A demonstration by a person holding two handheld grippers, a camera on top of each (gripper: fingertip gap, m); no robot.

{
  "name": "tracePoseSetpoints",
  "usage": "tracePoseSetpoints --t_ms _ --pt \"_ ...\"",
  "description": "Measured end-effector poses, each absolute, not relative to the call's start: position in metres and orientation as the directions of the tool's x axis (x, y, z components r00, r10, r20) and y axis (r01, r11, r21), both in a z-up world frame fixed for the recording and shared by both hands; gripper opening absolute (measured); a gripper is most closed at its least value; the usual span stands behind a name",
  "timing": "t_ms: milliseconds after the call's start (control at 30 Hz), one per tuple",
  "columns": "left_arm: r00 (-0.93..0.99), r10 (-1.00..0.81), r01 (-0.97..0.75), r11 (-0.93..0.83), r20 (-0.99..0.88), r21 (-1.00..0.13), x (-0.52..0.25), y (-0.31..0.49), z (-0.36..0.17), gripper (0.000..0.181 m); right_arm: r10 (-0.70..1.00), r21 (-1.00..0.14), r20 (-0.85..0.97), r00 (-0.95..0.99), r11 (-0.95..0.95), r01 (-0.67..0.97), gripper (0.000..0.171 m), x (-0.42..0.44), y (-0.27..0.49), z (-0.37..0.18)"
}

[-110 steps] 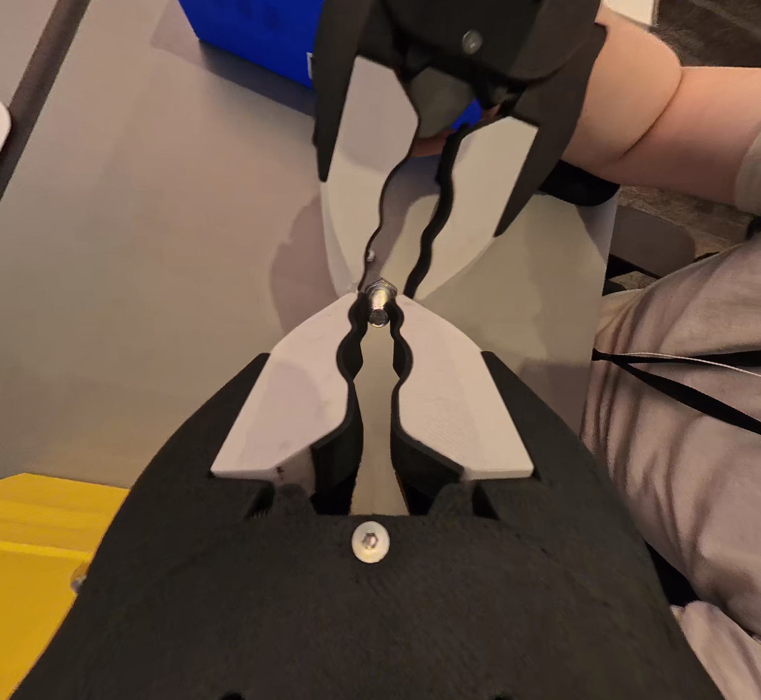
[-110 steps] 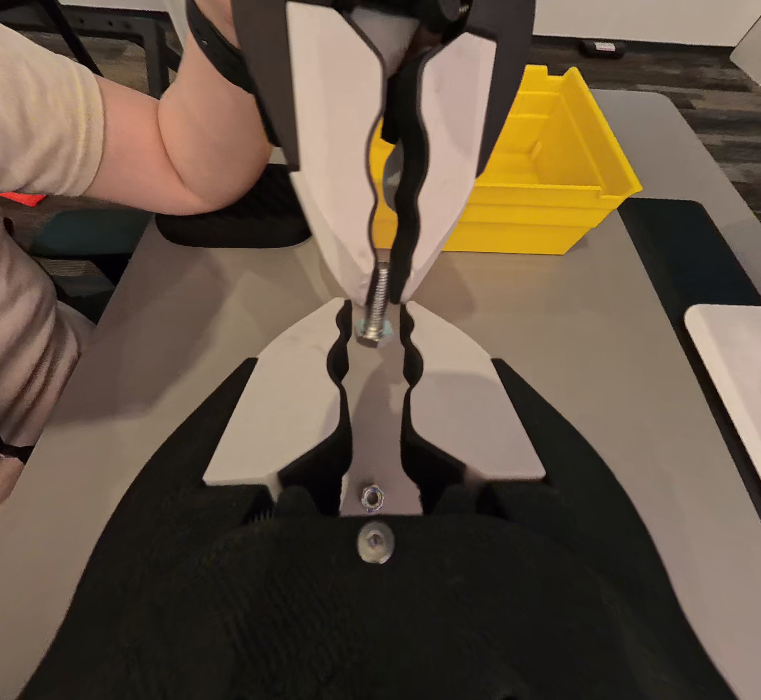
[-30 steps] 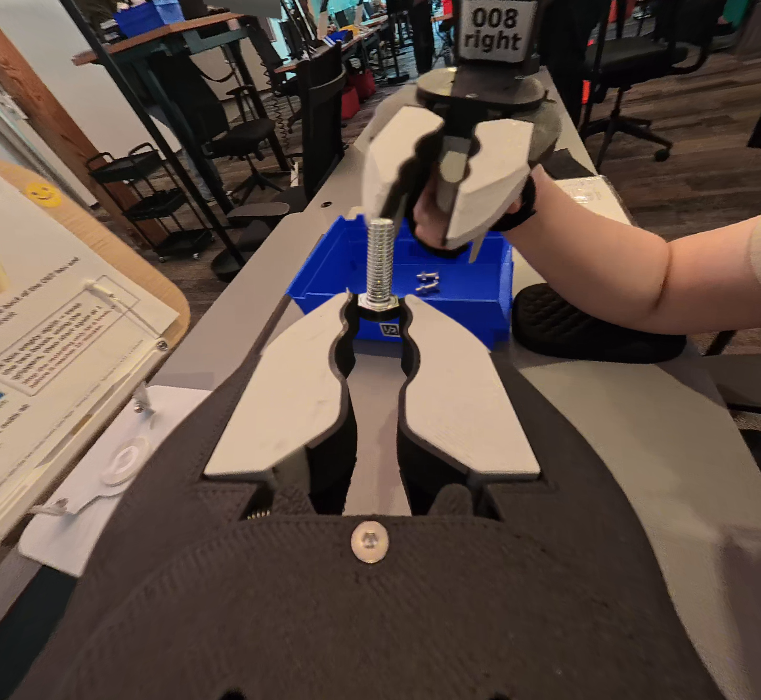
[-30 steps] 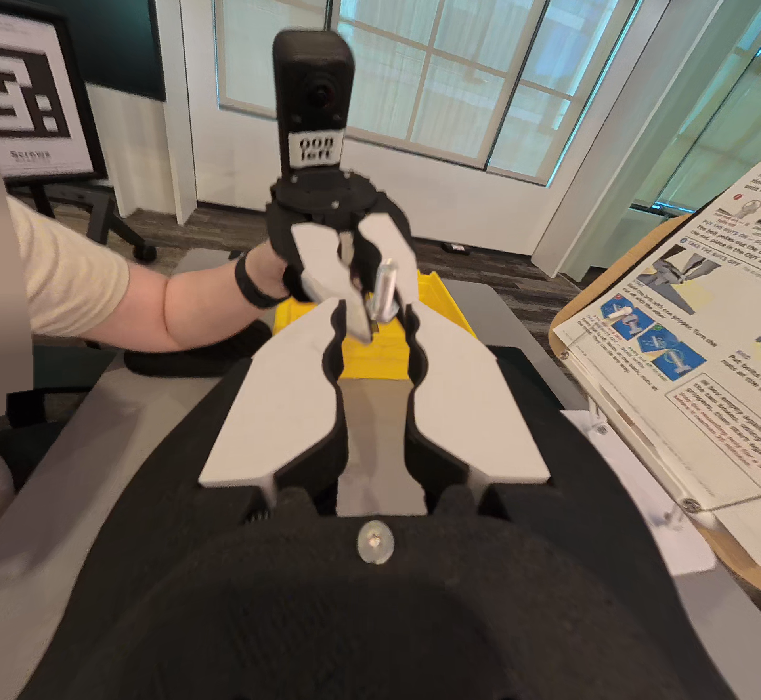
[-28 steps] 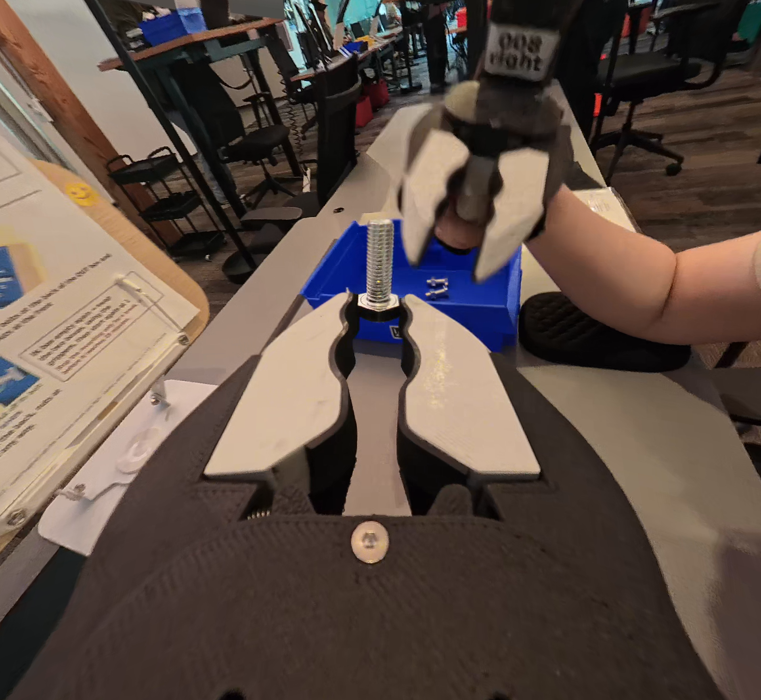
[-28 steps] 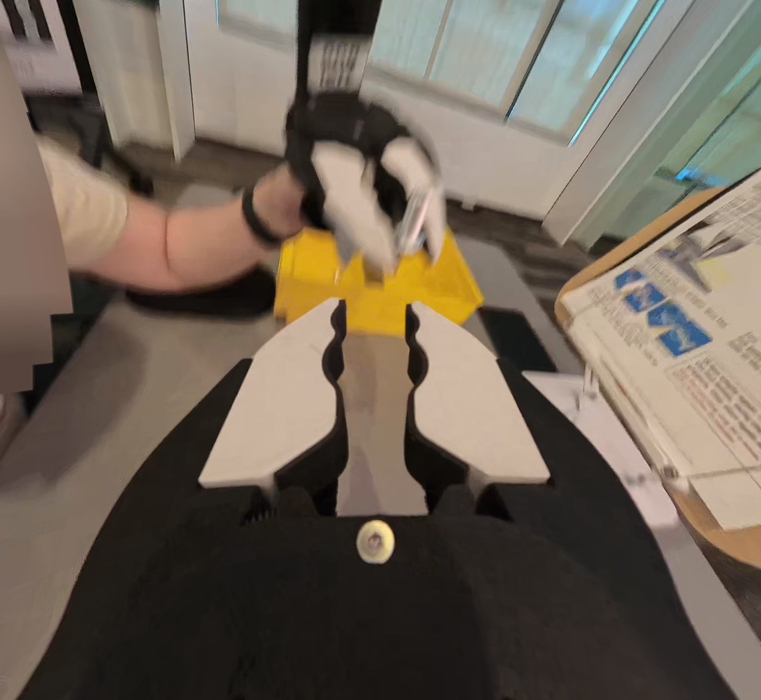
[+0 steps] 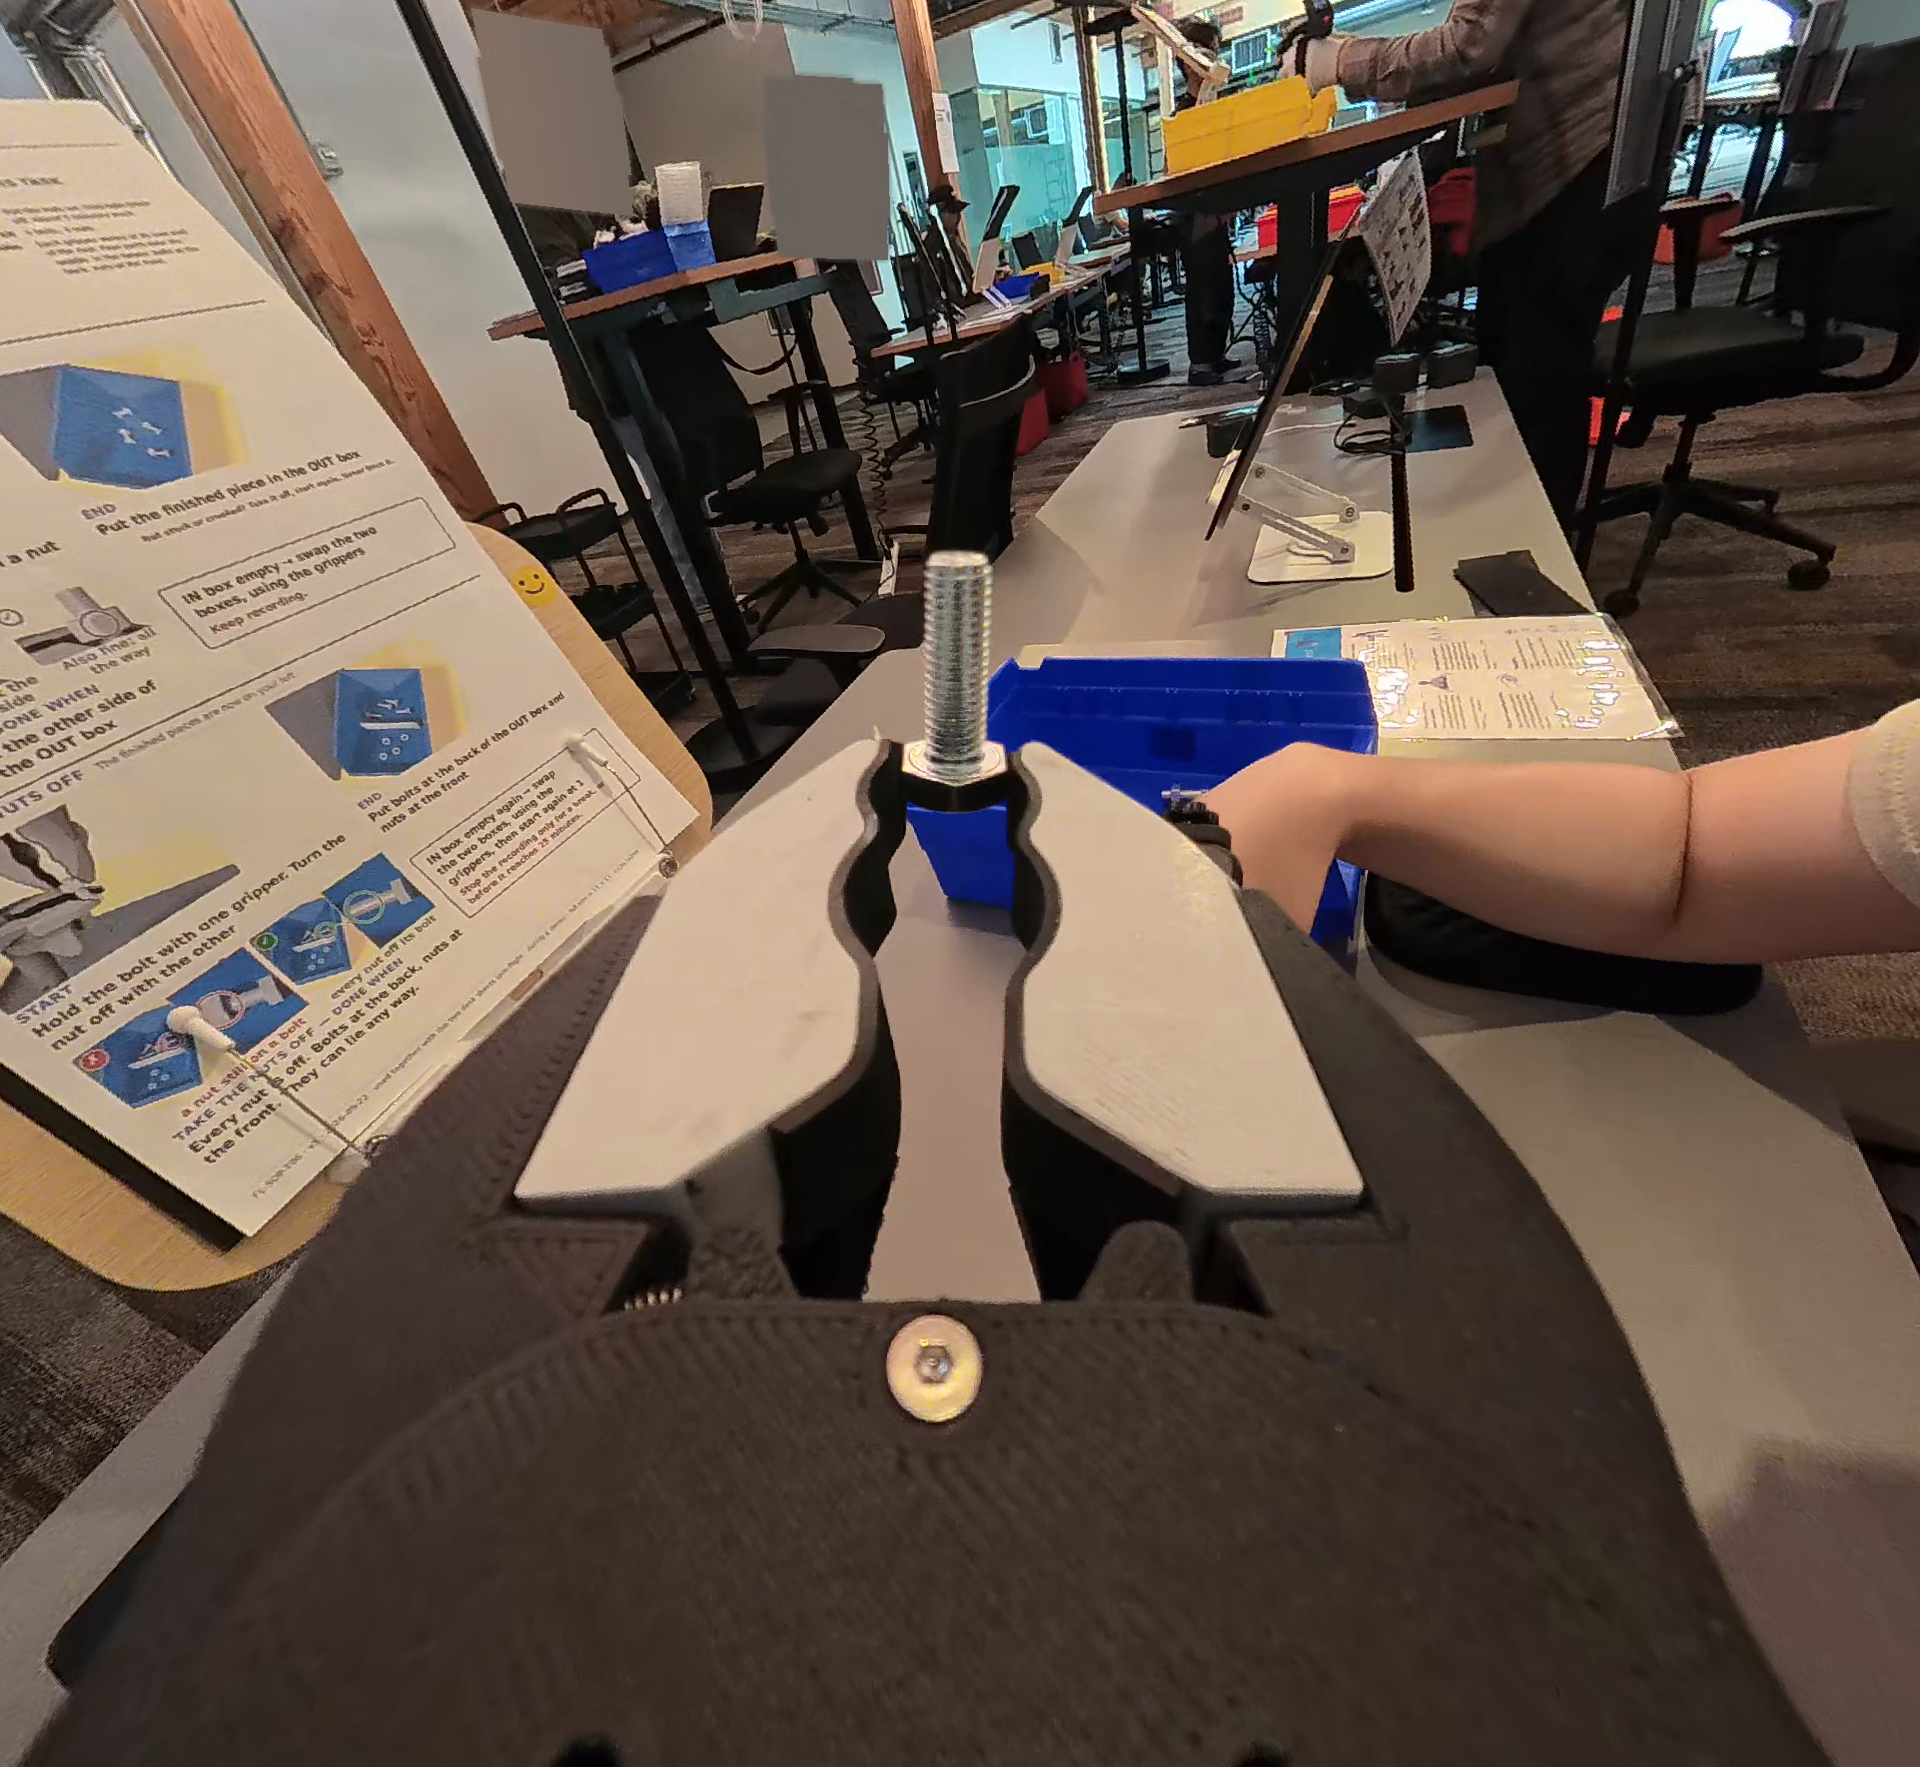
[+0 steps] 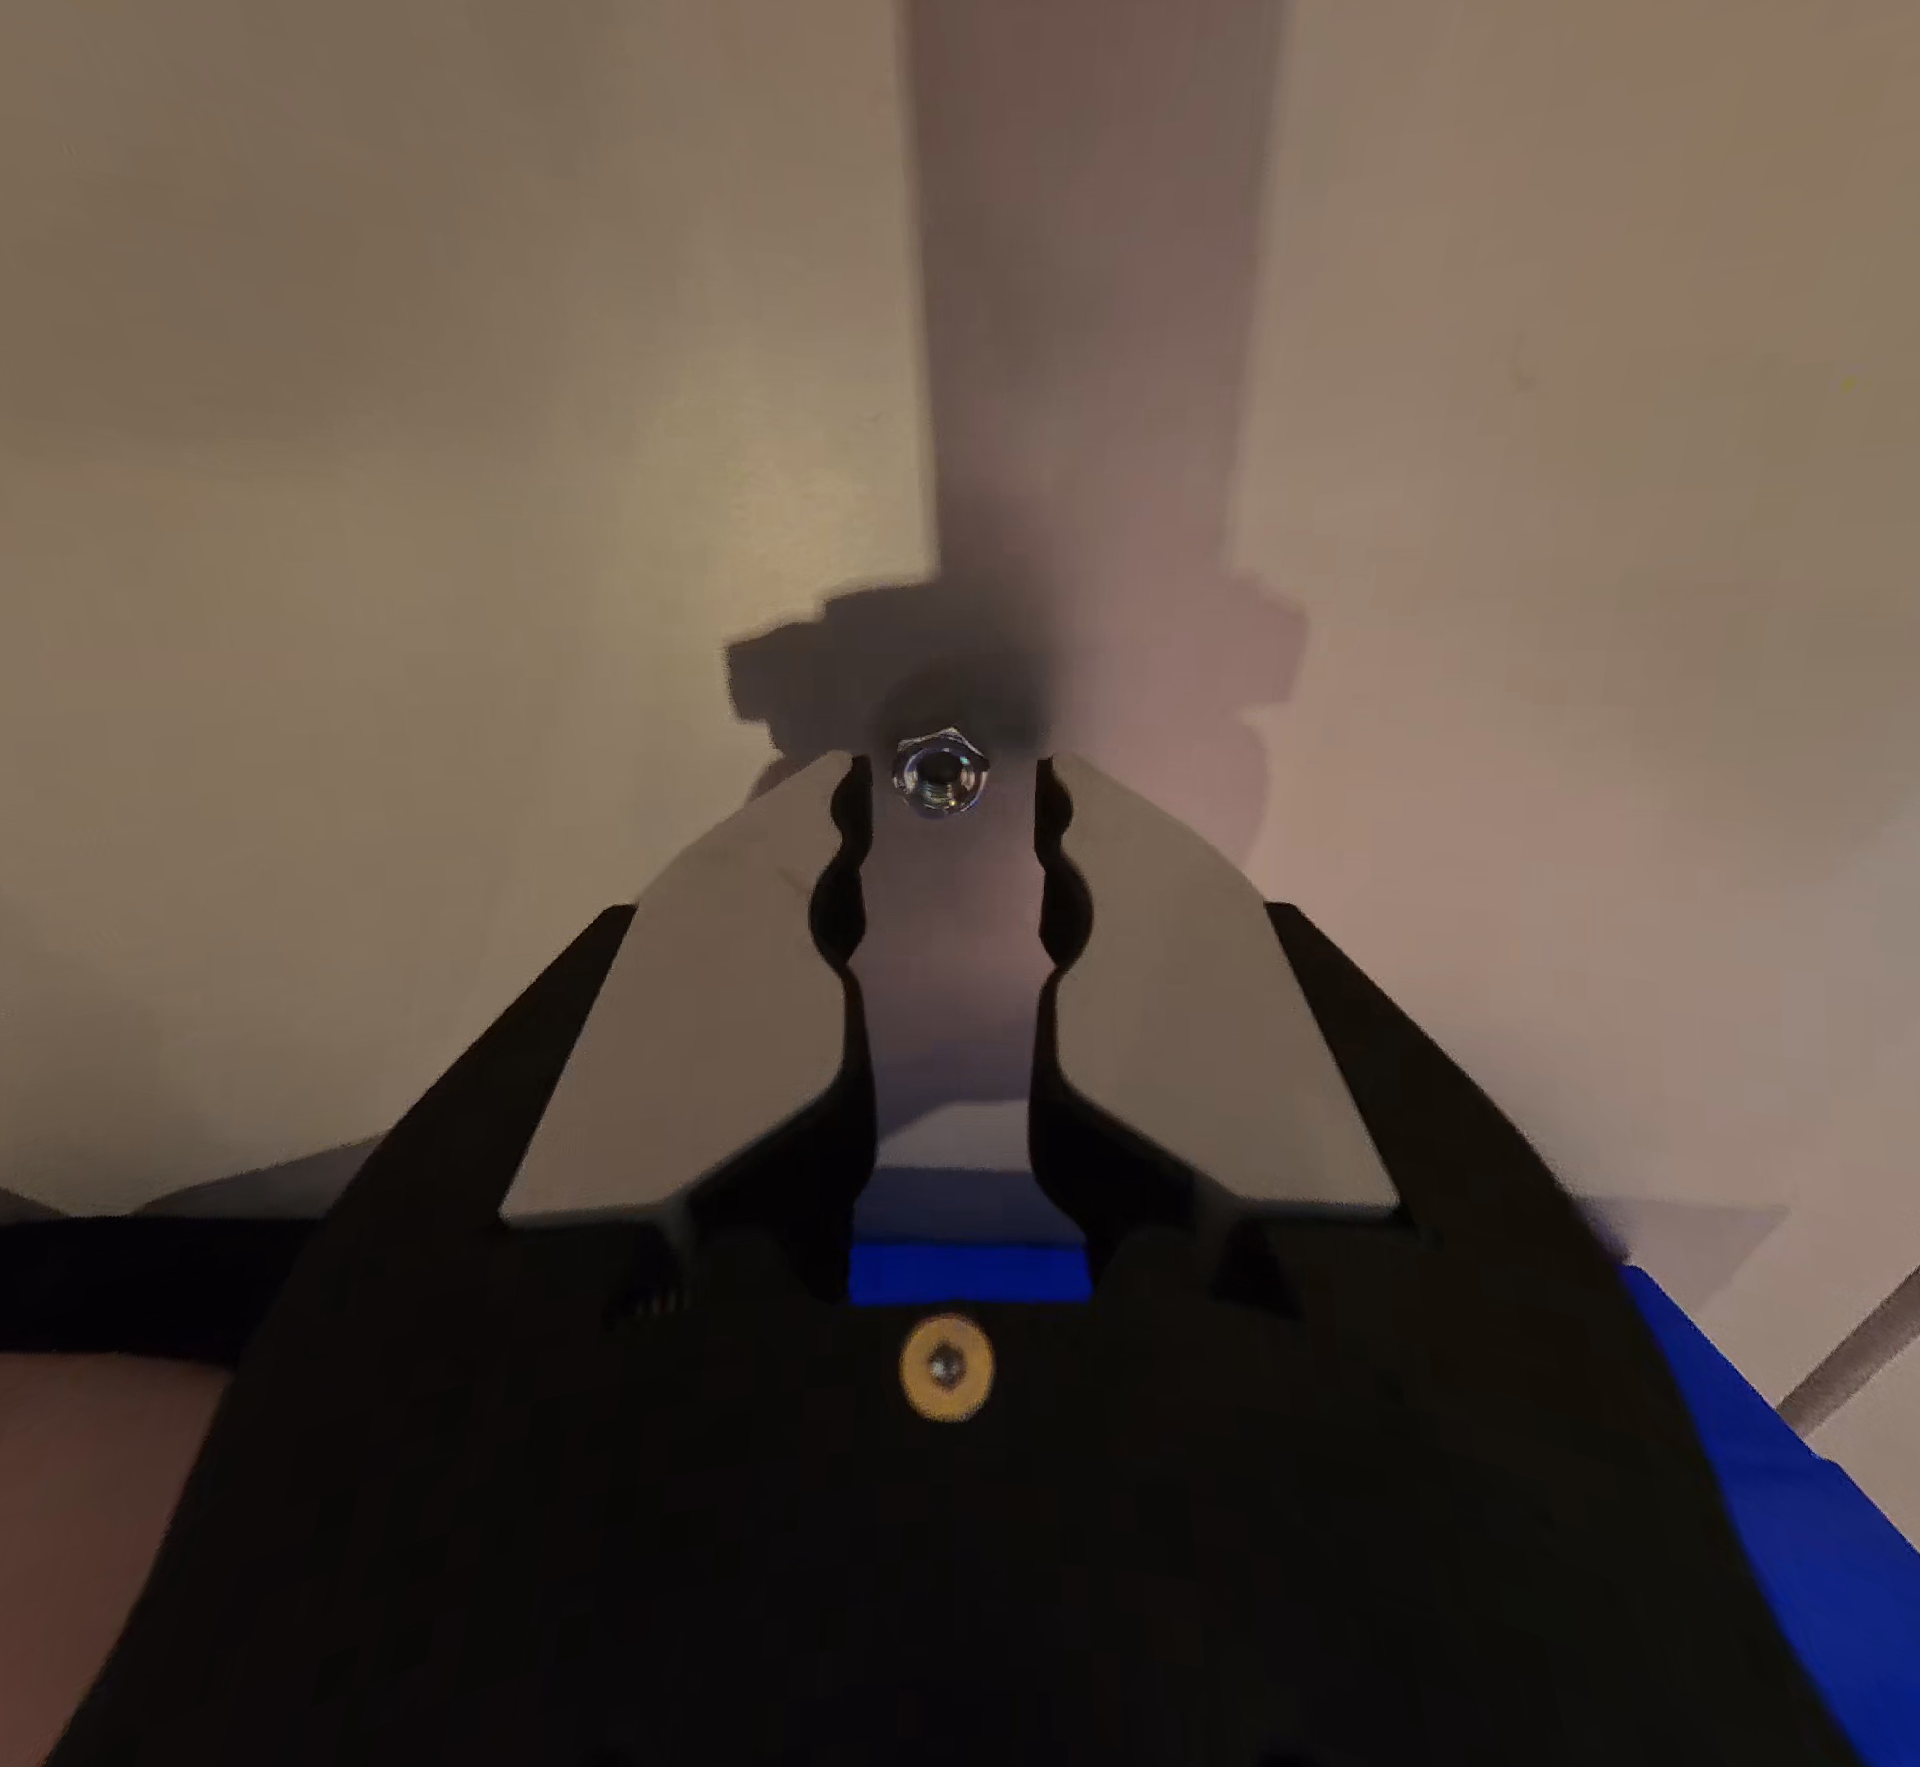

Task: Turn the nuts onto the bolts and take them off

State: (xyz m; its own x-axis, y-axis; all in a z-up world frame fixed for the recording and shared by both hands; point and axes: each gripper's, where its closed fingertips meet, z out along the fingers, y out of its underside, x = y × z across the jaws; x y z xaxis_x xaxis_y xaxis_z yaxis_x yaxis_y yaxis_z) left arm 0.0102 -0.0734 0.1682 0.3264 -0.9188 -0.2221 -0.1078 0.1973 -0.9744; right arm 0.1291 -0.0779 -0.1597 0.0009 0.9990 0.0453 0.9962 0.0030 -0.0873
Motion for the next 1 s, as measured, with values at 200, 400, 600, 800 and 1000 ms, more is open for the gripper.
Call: tracePoseSetpoints --t_ms 200,400,600,800,1000 --pt "0.319 -0.921 -0.134 0.192 -0.225 -0.972 0.016 -0.072 0.162 0.018 1.000 -0.077 0.022 0.009 -0.007 0.997 0.023 0.129 -0.078 -0.165" --pt "0.363 -0.904 -0.171 0.171 -0.224 -0.970 0.018 -0.058 0.153 0.018 0.997 -0.124 0.060 -0.040 0.048 0.991 0.019 0.138 -0.076 -0.141" --pt "0.368 -0.916 -0.244 0.069 -0.159 -0.967 0.045 -0.030 0.113 0.018 0.963 -0.534 0.250 -0.102 0.224 0.815 0.019 0.125 -0.101 -0.025" --pt "0.253 -0.962 -0.357 0.007 -0.104 -0.934 0.121 -0.042 0.040 0.018 0.826 -0.685 0.549 0.129 0.356 0.636 0.018 0.154 -0.106 0.081" --pt "0.134 -0.990 -0.231 0.006 -0.038 -0.973 0.185 -0.078 -0.009 0.018 0.828 -0.538 0.558 0.051 0.314 0.782 0.018 0.191 -0.107 0.050"
